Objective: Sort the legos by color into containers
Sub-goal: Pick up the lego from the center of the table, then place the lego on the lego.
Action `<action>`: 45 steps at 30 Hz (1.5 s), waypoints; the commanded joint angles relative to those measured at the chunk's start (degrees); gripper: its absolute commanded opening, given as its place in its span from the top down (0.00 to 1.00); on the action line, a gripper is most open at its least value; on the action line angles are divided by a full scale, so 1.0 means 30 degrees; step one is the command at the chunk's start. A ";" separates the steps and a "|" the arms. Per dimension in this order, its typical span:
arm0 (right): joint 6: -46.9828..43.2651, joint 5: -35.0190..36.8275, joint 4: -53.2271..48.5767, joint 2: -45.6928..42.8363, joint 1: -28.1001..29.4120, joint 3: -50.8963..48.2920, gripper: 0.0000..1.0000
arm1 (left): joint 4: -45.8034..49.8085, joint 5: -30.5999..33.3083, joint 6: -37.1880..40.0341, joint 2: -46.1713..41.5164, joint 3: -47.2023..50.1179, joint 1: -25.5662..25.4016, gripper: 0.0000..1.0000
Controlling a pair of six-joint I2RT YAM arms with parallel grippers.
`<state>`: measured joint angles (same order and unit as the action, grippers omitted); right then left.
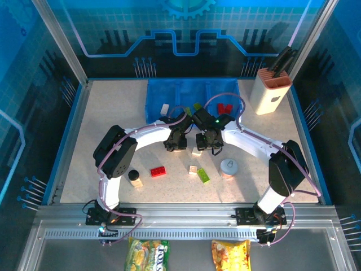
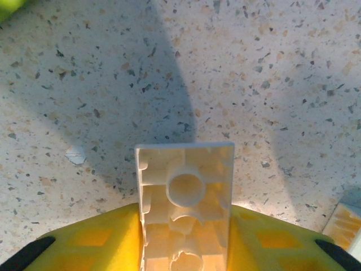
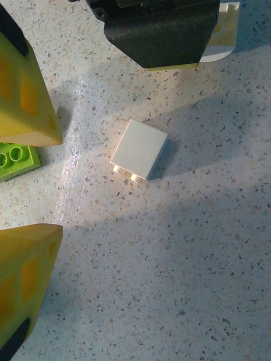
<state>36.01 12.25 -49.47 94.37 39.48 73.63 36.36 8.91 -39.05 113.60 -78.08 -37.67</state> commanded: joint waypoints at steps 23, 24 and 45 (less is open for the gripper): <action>-0.0401 0.0800 -0.1069 -0.0938 -0.0015 0.0302 0.58 | 0.0854 0.0572 0.2670 -0.3056 -0.0404 0.2157 0.63; -0.0402 0.0816 -0.1087 -0.0958 -0.0033 0.0271 0.58 | 0.0905 0.0576 0.2925 -0.3079 -0.0551 0.2388 0.64; -0.0286 0.1248 -0.1630 -0.2155 -0.0183 -0.0341 0.58 | 0.0931 0.2318 0.9213 0.1147 -0.8144 0.5407 0.64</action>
<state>34.96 14.81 -52.75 89.73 39.33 73.45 38.59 13.39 -16.21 114.24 -98.89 -22.24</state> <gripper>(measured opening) 0.416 0.365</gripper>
